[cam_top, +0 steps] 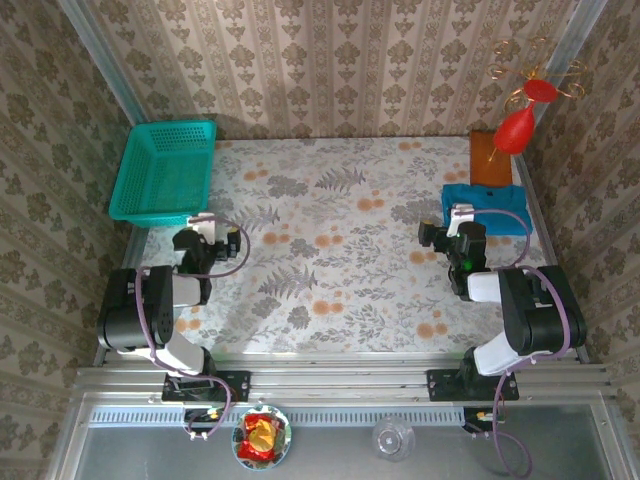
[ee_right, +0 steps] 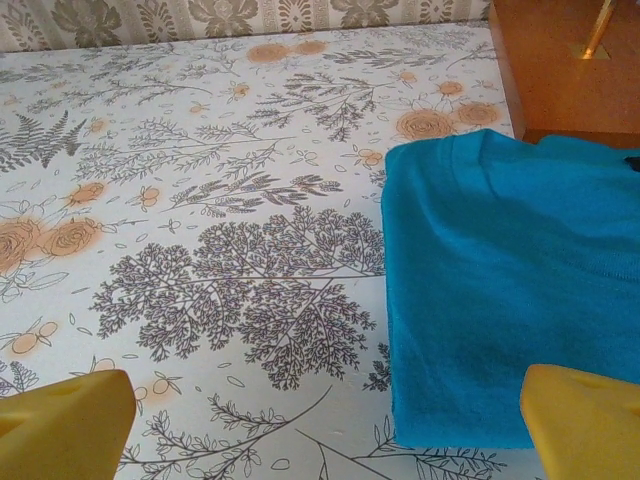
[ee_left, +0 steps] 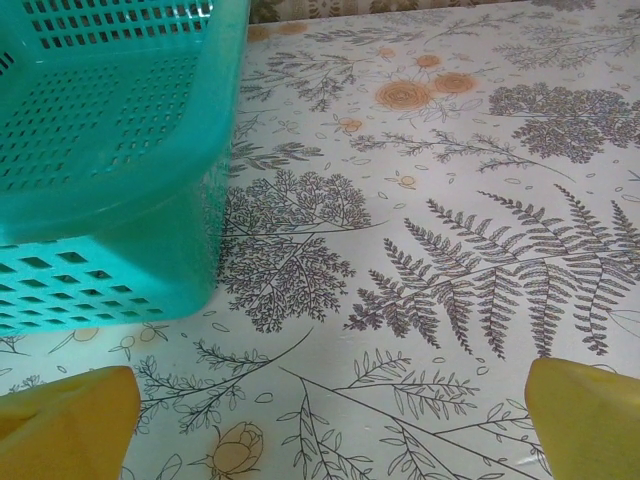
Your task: Fold the inside-out t-shirt
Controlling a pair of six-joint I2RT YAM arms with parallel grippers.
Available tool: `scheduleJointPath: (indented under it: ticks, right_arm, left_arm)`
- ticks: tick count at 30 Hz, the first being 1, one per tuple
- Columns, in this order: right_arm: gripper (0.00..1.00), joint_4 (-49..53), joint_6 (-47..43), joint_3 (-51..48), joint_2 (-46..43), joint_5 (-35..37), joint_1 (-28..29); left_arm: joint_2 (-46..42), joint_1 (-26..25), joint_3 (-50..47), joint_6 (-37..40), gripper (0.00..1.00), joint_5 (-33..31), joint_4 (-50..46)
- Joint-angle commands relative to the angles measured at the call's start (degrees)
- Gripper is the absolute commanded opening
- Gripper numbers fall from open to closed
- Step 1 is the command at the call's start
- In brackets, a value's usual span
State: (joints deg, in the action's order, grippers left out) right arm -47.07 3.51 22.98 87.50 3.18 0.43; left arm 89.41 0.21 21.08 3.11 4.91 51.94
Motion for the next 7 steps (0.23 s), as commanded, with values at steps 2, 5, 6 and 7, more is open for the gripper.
scheduleJointPath:
  ticks: [2, 5, 6, 7]
  right_arm:
    - [1.0, -1.45, -1.18, 0.58, 0.2, 1.97, 0.45]
    - [1.0, -1.13, -1.14, 0.78, 0.23, 2.0, 0.45]
    - [1.0, -1.35, -1.13, 0.54, 0.04, 1.99, 0.45]
    - [1.0, -1.8, -1.21, 0.36, -0.08, 1.93, 0.45]
  left_arm:
    - [-0.32, -0.82, 0.31, 2.19, 1.0, -0.22, 2.66]
    - [-0.28, -0.69, 0.63, 2.07, 1.0, -0.31, 2.02]
    - [-0.24, -0.7, 0.66, 2.07, 1.0, -0.32, 1.93]
    - [-0.28, -0.66, 0.63, 2.07, 1.0, -0.39, 1.94]
